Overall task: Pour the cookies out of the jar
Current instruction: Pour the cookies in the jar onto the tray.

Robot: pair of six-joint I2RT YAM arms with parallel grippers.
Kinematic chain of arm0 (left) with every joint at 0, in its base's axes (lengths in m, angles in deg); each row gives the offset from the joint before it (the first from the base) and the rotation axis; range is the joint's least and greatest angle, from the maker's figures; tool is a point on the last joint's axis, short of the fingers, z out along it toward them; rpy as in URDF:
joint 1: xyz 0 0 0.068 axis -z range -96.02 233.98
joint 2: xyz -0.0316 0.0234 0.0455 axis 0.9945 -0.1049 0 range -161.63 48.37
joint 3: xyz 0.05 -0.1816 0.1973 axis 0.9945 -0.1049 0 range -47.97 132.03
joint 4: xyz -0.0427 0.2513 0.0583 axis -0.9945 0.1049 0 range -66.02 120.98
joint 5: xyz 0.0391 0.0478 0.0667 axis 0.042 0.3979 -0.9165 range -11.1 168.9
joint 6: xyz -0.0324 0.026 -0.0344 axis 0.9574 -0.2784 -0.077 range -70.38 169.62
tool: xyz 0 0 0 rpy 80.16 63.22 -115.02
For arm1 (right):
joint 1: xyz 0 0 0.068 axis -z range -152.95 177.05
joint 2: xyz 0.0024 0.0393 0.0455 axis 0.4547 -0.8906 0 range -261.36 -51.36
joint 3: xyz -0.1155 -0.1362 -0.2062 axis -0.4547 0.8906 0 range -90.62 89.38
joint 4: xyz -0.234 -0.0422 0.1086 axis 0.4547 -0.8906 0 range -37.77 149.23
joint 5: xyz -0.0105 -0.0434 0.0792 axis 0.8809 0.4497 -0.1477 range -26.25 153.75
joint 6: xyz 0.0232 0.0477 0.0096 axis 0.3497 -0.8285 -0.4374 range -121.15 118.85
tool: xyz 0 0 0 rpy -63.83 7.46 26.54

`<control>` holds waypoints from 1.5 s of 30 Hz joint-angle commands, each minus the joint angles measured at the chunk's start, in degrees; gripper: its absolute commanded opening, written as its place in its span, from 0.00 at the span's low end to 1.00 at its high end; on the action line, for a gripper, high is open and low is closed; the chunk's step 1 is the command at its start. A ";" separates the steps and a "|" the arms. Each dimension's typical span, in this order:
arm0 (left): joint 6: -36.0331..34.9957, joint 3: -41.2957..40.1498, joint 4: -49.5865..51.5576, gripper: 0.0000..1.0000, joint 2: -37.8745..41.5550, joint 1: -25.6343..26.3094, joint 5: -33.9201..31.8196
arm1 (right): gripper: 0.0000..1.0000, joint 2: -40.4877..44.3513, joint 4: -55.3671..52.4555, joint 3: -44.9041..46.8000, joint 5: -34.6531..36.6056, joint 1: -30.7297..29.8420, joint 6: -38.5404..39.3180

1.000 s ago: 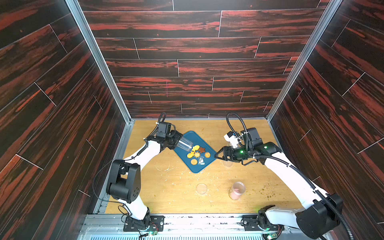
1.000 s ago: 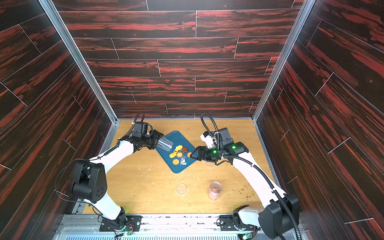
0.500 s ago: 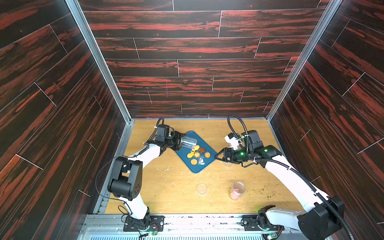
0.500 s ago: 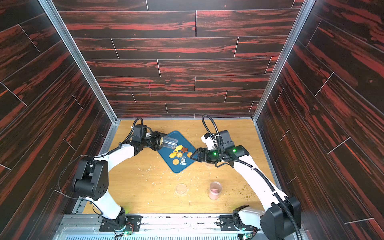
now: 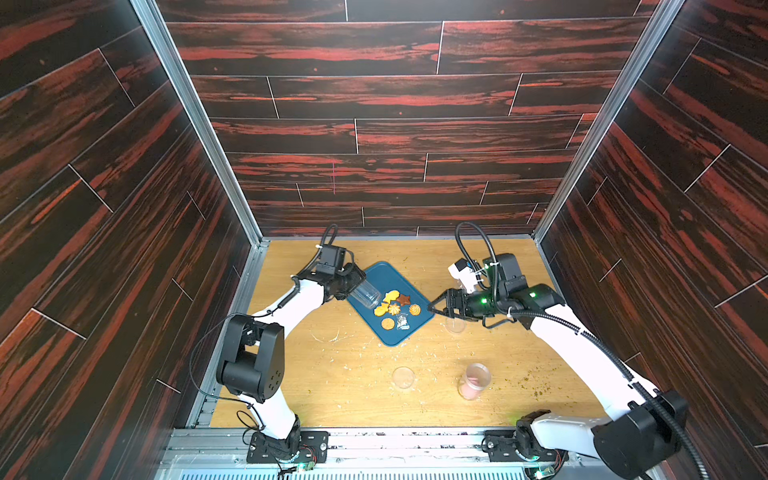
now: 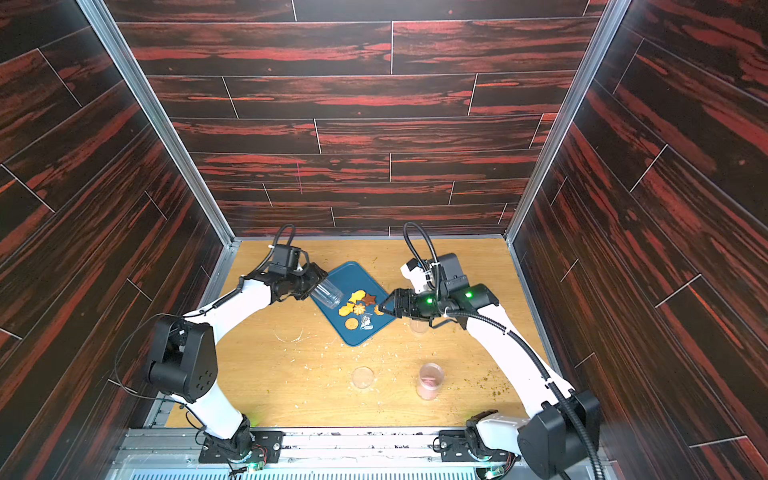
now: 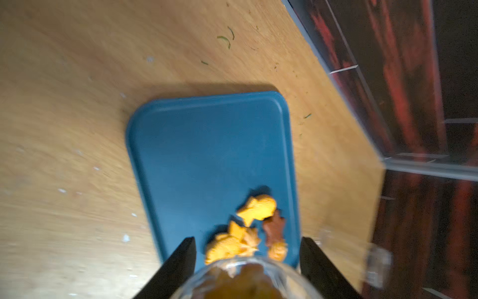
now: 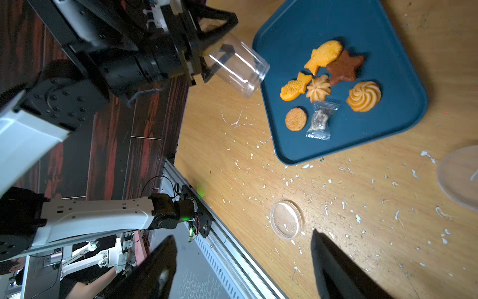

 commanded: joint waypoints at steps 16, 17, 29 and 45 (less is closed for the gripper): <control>-13.51 7.39 4.96 0.60 -7.11 4.04 -9.28 | 0.85 -2.58 -2.51 -2.27 0.30 0.08 0.47; -13.35 7.39 4.95 0.61 -7.47 4.04 -9.00 | 0.85 -2.86 -2.50 -2.62 0.29 0.06 0.45; -12.15 6.12 4.11 0.67 -8.16 2.89 -6.92 | 0.85 -4.80 -2.94 -4.53 -0.07 0.02 0.76; -14.60 8.68 5.60 0.64 -5.44 3.31 -8.79 | 0.85 -5.05 -2.85 -4.20 -0.19 0.06 1.07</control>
